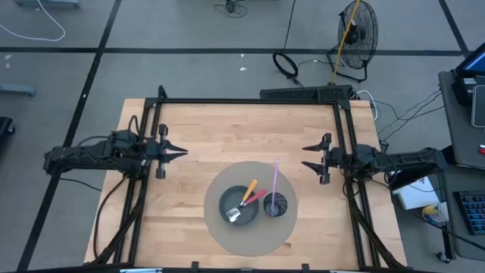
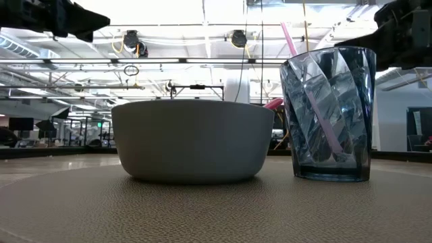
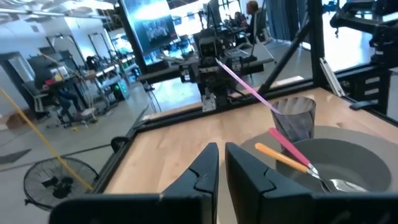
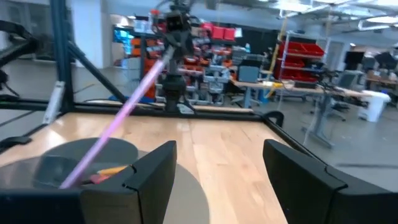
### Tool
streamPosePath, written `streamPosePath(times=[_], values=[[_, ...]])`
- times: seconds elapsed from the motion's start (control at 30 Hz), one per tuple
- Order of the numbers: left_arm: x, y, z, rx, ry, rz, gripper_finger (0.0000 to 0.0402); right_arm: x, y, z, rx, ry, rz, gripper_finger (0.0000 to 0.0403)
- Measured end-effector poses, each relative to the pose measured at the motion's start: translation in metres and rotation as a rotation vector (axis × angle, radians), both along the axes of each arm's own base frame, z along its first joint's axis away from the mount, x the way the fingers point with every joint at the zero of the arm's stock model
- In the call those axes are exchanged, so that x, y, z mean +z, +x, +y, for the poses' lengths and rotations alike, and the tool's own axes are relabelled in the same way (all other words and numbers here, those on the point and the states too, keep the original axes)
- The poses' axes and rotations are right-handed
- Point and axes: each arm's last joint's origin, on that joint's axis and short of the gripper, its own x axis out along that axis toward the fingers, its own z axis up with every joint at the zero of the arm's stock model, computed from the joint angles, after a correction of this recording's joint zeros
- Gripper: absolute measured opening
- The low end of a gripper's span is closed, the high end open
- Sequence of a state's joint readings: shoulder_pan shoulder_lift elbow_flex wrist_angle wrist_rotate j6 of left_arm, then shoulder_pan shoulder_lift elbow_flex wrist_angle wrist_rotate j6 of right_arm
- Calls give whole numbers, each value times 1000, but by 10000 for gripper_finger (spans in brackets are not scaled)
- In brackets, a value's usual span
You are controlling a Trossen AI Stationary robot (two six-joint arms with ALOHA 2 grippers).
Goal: Pick & Place Utensil
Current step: Return to Home Position
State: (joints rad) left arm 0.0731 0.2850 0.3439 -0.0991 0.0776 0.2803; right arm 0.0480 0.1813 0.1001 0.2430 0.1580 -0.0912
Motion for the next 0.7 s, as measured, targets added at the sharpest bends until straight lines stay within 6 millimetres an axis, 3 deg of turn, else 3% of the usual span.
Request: streamPosePath(times=[0.37, 0.7], values=[[-9, -13, 0, 29, -40, 23, 35, -5, -4, -2, 4, 44, 41, 238], [-44, -18, 2, 95, -79, -55, 35, -10, -4, -1, 12, 72, 46, 238]])
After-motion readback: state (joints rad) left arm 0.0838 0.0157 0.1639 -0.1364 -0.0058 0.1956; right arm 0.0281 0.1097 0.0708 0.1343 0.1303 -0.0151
